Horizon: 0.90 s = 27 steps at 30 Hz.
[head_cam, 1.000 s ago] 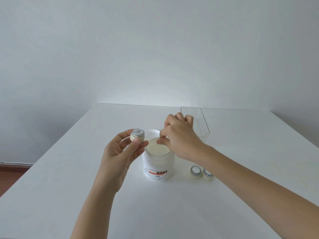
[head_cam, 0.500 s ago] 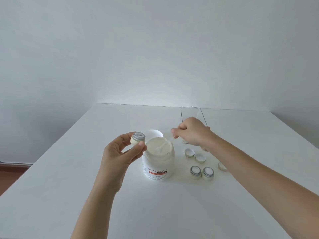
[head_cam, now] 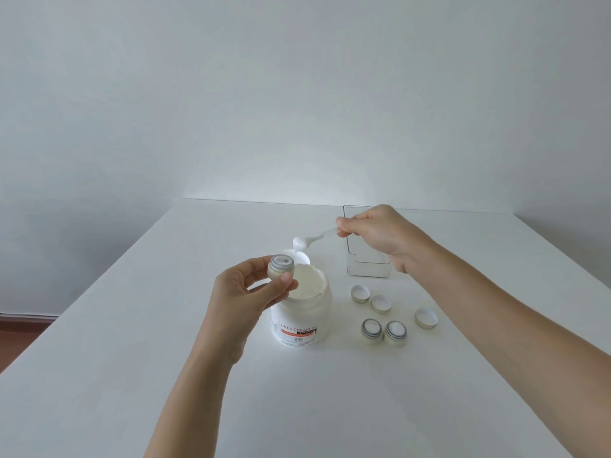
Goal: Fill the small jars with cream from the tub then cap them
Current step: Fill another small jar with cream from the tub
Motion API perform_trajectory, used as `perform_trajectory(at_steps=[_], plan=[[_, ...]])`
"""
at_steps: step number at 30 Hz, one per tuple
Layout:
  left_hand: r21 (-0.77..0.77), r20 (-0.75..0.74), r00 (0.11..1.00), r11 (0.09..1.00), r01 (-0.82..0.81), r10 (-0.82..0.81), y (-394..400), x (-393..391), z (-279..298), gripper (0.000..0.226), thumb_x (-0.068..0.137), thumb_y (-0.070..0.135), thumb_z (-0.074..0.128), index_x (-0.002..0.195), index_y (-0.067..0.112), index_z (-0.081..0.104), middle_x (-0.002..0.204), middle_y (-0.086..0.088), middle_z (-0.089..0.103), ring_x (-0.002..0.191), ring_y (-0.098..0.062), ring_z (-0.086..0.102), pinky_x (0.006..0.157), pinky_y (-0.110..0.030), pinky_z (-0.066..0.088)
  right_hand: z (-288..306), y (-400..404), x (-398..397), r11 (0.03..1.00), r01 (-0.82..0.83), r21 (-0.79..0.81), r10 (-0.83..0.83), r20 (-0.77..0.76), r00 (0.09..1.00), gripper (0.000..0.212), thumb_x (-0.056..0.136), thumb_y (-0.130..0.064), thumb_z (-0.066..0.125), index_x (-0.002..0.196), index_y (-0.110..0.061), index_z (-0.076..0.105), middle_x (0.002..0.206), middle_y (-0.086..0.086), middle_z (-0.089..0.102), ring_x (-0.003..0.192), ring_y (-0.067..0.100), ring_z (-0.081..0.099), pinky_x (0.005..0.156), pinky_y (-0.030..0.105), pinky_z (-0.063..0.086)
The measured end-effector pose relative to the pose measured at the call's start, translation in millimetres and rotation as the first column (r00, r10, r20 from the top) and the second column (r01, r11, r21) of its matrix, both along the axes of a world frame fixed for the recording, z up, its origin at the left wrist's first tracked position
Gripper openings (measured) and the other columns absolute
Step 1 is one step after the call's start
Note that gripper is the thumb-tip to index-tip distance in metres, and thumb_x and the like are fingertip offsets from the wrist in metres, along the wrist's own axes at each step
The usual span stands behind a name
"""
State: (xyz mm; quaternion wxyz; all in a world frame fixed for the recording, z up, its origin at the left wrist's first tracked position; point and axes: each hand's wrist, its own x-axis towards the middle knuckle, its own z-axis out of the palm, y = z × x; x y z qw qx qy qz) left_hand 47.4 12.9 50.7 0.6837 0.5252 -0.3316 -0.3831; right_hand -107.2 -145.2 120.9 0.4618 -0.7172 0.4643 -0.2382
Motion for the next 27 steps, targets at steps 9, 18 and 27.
perform_trajectory(at_steps=[9, 18, 27], plan=[[-0.006, 0.025, 0.999, 0.999, 0.04, -0.039, -1.4, -5.1, 3.6, 0.025, 0.079, 0.004, 0.077, 0.103, 0.011, 0.074, 0.097, -0.004, 0.078, 0.086, -0.023, 0.077, 0.075, -0.021, 0.059, -5.3, 13.7, 9.8, 0.994, -0.036, -0.102, 0.03, -0.056, 0.998, 0.027, 0.091, -0.034, 0.06, 0.076, -0.015, 0.071, 0.071, -0.021, 0.058, 0.093, 0.014, 0.053, 0.097, 0.037, 0.037], [-0.004, 0.021, 0.999, 0.999, 0.043, -0.043, -0.5, -4.6, 3.4, 0.032, 0.072, 0.011, 0.081, 0.103, 0.012, 0.074, 0.098, -0.005, 0.078, 0.085, -0.023, 0.077, 0.074, -0.021, 0.058, 3.8, 20.6, 6.6, 0.888, 0.004, -0.46, -0.125, -0.234, 0.964, 0.046, 0.094, -0.036, 0.05, 0.053, -0.017, 0.055, 0.063, -0.013, 0.062, 0.102, 0.028, 0.055, 0.084, 0.04, 0.025], [-0.023, -0.061, 0.992, 0.994, 0.105, -0.106, 1.2, -7.0, 5.4, 0.035, 0.071, 0.02, 0.076, 0.103, 0.008, 0.075, 0.092, -0.005, 0.078, 0.084, -0.017, 0.076, 0.073, -0.019, 0.057, 0.2, 36.0, 5.2, 0.818, 0.12, -0.562, -0.125, 0.029, 0.992, 0.032, 0.094, -0.038, 0.052, 0.071, -0.023, 0.068, 0.077, -0.018, 0.057, 0.1, 0.021, 0.052, 0.079, 0.033, 0.021]])
